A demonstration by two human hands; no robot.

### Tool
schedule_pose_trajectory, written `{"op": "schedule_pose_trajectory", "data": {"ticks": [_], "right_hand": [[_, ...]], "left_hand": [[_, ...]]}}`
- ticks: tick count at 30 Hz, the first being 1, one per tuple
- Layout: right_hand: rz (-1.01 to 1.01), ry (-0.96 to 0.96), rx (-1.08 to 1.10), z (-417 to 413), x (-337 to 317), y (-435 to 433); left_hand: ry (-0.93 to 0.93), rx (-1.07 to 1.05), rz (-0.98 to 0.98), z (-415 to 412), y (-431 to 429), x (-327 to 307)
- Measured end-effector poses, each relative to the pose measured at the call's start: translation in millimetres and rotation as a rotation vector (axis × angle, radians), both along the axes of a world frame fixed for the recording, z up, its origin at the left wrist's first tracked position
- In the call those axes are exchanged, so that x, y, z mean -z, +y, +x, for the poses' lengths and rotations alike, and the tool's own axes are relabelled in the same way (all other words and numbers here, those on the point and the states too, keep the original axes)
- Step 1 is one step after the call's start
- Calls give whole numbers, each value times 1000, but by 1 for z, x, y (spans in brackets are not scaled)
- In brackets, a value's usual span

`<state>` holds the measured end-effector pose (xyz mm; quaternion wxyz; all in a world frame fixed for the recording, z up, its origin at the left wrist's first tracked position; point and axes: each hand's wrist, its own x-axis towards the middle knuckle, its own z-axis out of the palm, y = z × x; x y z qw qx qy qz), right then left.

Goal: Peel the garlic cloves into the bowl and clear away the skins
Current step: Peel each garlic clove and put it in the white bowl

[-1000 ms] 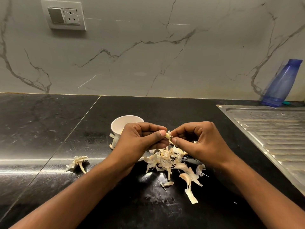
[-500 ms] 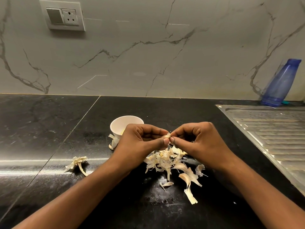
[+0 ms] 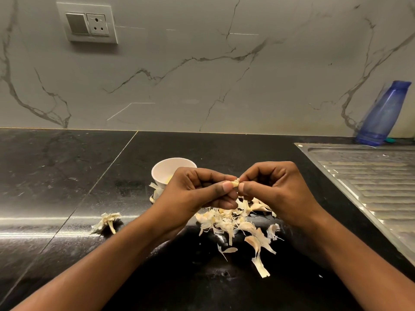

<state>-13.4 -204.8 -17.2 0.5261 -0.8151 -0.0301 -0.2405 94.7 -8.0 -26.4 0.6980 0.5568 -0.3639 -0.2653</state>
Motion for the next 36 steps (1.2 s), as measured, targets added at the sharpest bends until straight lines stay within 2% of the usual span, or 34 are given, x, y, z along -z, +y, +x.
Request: {"op": "schedule_pose_trajectory", "data": {"ticks": [6,15,21,25,36], "right_hand": [[96,45,-21,1,-1,-3],[121,95,41,4,-1,-2],[66,107,60,5,0,-1],[53,116,41,5,0,-2],[63,123,10,5,-3,-2]], "left_hand": [[103,38,8,-2,-2,-2],[-193,-211,70,0,-2,4],[-328,-197,115,-3,-1,5],[-302,-203,113,-1,-2,6],[2,-103,99,-1,-2,2]]}}
